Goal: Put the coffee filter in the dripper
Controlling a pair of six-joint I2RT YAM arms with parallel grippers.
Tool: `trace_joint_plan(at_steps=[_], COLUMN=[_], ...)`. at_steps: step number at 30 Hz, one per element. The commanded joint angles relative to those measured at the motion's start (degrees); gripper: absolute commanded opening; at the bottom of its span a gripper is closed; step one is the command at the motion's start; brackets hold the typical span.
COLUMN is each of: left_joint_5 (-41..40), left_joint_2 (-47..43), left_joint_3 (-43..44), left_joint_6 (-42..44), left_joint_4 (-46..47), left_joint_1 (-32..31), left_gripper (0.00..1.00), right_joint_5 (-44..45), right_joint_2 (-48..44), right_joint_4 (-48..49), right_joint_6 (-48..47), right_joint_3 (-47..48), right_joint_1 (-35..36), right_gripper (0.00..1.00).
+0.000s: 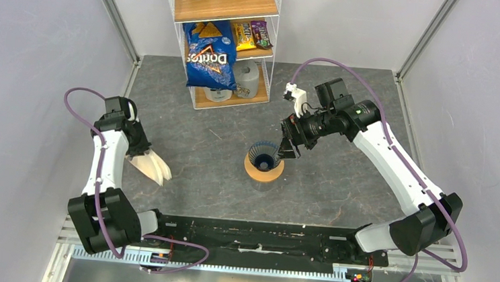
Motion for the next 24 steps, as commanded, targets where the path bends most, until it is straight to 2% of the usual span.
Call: trace_joint_plan(at_steps=[1, 7, 24], left_joint_5=[2.32, 2.21, -1.97], left_joint_2=[-1.55, -1.63, 0.72], left_joint_3=[-0.33, -0.42, 0.41], left_joint_6=[-2.0, -1.97, -0.73], left_joint_4=[2.41, 2.54, 1.44], left_joint_1=[0.3, 0.24, 0.31], left_gripper=[0.27, 0.28, 0.2], right_joint_5=[-1.43, -1.41, -0.7], right_joint_2=[0.05, 0.09, 0.05], right_joint_4=[0.76, 0.65, 0.65], right_joint_6=[0.06, 0.05, -0.04], right_joint_3=[1.49, 1.57, 1.84], right_joint_1=[-0.21, -0.26, -0.21], right_gripper=[0.97, 0.97, 0.97])
